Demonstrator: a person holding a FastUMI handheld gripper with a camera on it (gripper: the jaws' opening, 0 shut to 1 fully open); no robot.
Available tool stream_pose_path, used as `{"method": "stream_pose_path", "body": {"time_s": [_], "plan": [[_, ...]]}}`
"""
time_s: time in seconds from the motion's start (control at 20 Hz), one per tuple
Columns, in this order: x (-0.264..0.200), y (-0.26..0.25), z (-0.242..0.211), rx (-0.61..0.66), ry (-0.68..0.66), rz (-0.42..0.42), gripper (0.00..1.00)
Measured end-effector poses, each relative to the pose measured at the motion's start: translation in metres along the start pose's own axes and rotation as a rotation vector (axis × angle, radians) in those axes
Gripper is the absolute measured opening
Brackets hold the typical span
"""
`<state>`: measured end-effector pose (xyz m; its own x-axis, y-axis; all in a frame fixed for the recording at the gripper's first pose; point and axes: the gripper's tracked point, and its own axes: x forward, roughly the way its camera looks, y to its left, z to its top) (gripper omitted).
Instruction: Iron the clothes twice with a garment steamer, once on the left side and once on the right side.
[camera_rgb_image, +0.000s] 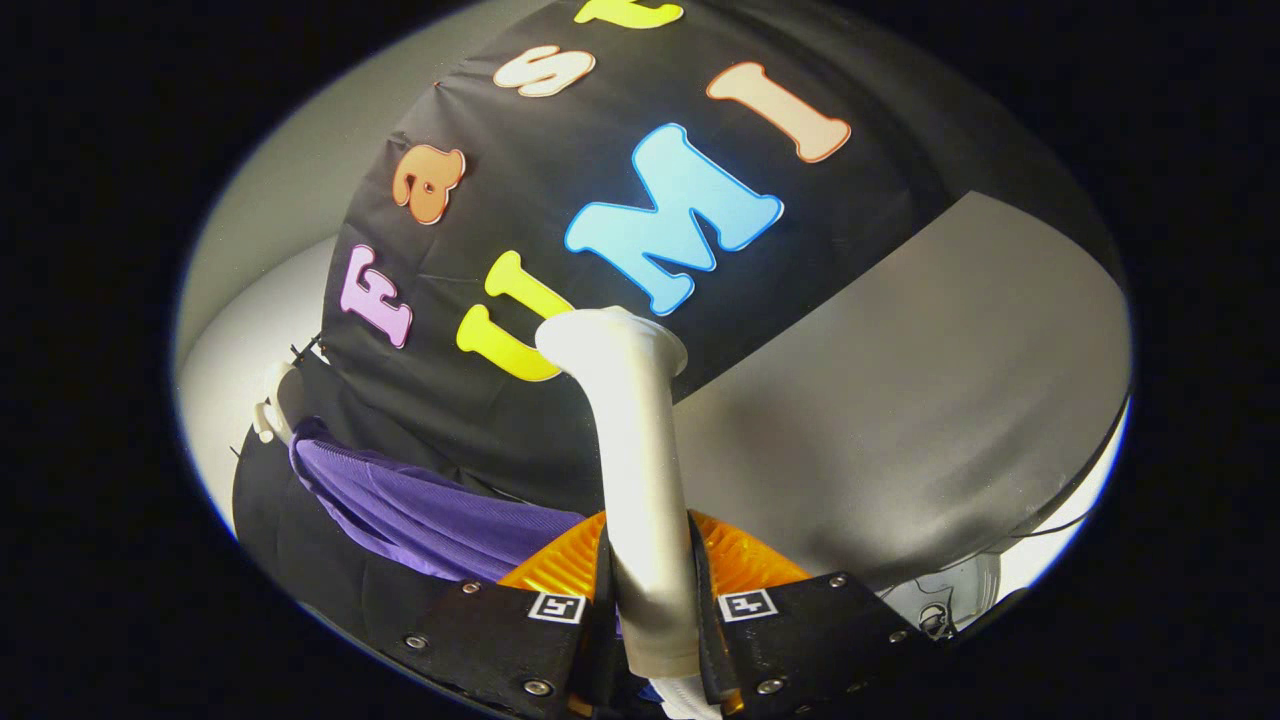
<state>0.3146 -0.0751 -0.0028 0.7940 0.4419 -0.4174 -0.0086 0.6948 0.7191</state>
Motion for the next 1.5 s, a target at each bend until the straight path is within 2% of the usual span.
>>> {"method": "stream_pose_path", "body": {"time_s": [0.25,0.7,1.05,1.2,1.5], "plan": [[-0.045,0.036,-0.032,-0.019,-0.09,-0.01,0.34],[-0.086,0.11,-0.085,-0.066,-0.217,-0.033,0.34],[-0.096,0.197,-0.133,-0.35,-0.293,0.031,0.34],[-0.092,0.223,-0.146,-0.474,-0.368,0.004,0.34],[-0.08,0.263,-0.162,-0.604,-0.469,-0.014,0.34]]}}
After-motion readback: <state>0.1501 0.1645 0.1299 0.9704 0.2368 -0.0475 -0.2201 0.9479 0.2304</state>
